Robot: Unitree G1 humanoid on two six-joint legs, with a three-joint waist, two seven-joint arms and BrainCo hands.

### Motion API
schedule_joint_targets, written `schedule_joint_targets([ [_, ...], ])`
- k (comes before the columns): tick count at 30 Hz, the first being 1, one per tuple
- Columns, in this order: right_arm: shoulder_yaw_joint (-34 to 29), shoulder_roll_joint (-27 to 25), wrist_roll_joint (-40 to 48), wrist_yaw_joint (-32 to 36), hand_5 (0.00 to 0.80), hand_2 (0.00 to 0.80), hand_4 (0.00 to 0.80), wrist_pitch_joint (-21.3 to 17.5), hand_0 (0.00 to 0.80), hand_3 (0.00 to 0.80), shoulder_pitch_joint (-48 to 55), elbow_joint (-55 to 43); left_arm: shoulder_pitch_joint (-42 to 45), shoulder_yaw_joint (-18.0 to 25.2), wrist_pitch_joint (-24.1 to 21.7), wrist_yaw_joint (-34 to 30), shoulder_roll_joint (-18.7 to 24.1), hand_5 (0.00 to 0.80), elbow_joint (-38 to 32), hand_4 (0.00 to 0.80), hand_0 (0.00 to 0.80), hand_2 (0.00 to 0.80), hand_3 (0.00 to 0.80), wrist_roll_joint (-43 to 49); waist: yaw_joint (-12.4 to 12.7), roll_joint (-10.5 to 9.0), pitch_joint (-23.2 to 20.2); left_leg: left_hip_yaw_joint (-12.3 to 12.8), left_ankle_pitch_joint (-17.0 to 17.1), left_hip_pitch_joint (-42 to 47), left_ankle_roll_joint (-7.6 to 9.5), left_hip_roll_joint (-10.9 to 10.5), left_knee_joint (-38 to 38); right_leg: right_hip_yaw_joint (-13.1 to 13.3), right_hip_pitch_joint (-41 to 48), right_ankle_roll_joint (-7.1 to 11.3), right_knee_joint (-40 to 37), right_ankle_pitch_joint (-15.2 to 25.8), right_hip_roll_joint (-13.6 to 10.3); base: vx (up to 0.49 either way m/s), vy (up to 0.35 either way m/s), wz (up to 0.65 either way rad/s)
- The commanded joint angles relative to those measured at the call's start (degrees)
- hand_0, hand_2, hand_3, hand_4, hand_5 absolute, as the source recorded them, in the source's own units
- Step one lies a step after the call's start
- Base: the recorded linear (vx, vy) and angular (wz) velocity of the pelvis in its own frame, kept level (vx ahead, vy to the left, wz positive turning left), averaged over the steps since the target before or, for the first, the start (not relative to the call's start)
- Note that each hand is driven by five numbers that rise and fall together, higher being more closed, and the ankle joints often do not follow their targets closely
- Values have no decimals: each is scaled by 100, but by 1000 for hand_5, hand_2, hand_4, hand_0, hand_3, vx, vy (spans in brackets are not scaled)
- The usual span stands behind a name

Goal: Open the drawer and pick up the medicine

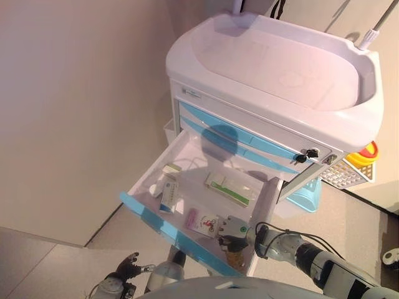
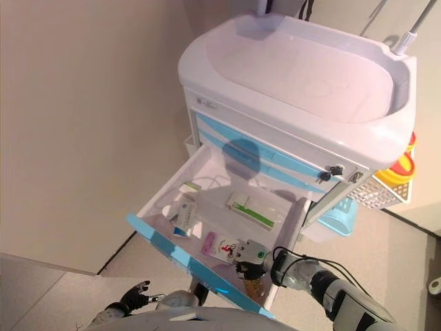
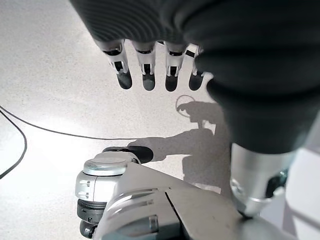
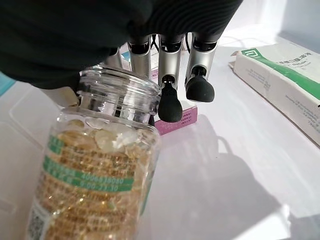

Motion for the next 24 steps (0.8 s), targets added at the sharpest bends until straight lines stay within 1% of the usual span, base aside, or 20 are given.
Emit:
schedule_joint_targets([
  [1,105,-181,17,-91,590,590,590,-241,590,590,-110,-351,-233,-248,-44,-22,-273,0,404,0,0,0,0,251,-46,-14,27,93,-333,-31,215,-238,-1,186,-400,167,522,197,-139,-3,3,-5],
  [2,112,-183,55,-28,496,496,496,-296,496,496,-105,-367,-227,-250,-47,-28,-267,0,400,0,0,0,0,244,-50,-11,26,96,-335,-25,215,-236,-3,191,-399,166,523,197,-138,0,4,-4],
  [3,122,-179,97,35,339,339,339,-325,339,339,-100,-381,-234,-254,-36,-28,-270,0,397,0,0,0,0,238,-54,-11,26,99,-335,-24,217,-238,-1,201,-399,167,522,198,-137,-1,7,-3],
  [4,140,-161,179,142,254,254,254,-358,254,254,-95,-384,-250,-254,-26,-23,-277,0,396,0,0,0,0,239,-55,-13,26,106,-335,-28,219,-236,0,207,-402,167,523,197,-139,-2,6,-4],
  [5,145,-161,280,265,104,104,104,-421,104,104,-83,-404,-254,-249,-23,-19,-273,0,399,0,0,0,0,232,-60,-17,25,112,-334,-25,222,-233,-1,210,-400,164,525,195,-137,-2,5,-5],
  [7,166,-162,515,558,0,0,0,-499,0,0,-64,-436,-267,-236,-5,-24,-264,0,395,0,0,0,0,246,-65,-23,32,116,-335,-20,224,-232,-6,215,-399,165,521,199,-139,-1,-1,-4],
  [10,196,-194,1011,1029,0,0,0,-639,0,0,-36,-472,-271,-226,-12,-36,-226,0,409,0,0,0,0,265,-71,-42,51,127,-335,-13,226,-229,-4,221,-397,158,528,200,-141,0,0,0],
  [14,172,-275,1889,2015,0,0,0,-725,0,0,-15,-579,-271,-209,0,-33,-186,0,410,0,0,0,0,270,-96,-74,53,150,-336,-8,219,-220,-13,247,-401,155,518,204,-131,0,0,0],
  [16,141,-321,2048,2351,0,0,0,-748,0,0,27,-648,-275,-197,15,-39,-162,0,402,0,0,0,0,267,-113,-92,51,165,-335,-2,216,-212,-20,259,-401,151,511,206,-124,0,0,0],
  [19,115,-401,2120,2520,0,0,0,-789,0,0,34,-660,-305,-183,52,-66,-135,0,393,0,0,0,0,259,-132,-111,34,178,-332,-2,206,-202,-27,273,-403,150,501,207,-118,0,0,0],
  [24,38,-436,2073,2508,0,0,0,-832,0,0,52,-601,-337,-208,118,-53,-146,0,378,0,0,0,0,237,-158,-123,16,203,-327,9,192,-188,-27,287,-390,156,493,212,-117,0,0,0],
])
